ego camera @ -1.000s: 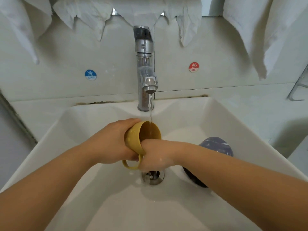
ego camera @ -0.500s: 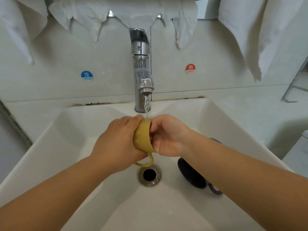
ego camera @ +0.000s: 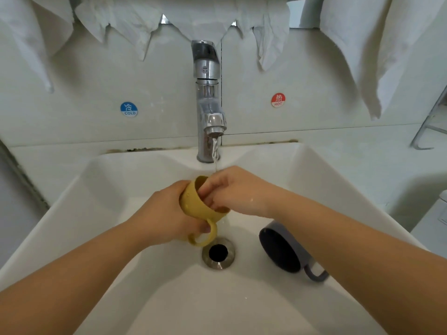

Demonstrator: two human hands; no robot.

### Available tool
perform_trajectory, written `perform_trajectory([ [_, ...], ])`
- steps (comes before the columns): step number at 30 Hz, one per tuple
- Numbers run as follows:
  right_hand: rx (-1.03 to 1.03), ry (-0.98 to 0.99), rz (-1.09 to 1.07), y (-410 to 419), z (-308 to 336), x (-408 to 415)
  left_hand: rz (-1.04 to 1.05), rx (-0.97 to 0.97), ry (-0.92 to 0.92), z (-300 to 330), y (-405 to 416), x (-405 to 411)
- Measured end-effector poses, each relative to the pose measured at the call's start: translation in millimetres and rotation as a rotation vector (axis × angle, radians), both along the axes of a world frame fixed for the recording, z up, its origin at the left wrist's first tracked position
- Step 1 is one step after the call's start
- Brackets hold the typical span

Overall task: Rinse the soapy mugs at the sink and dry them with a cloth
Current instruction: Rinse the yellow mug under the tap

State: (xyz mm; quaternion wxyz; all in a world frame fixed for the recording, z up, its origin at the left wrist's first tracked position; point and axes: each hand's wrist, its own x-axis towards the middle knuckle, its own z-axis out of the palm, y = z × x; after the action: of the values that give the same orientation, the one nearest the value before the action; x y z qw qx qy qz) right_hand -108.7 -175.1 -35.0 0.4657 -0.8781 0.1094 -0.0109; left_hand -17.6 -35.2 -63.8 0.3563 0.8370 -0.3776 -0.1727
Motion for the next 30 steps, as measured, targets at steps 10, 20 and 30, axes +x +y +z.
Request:
perform_trajectory([
  [10, 0.457, 0.058, -0.081, -23, -5, -7, 0.113, -0.086, 0.448, 9, -1, -3],
  [20, 0.349, -0.067, 0.003, -17, -18, -3, -0.093, -0.245, 0.868, 20, 4, -3],
  [30, 0.22, -0.188, 0.025, -21, -13, -2, 0.227, -0.371, 0.825, 28, 6, 10],
])
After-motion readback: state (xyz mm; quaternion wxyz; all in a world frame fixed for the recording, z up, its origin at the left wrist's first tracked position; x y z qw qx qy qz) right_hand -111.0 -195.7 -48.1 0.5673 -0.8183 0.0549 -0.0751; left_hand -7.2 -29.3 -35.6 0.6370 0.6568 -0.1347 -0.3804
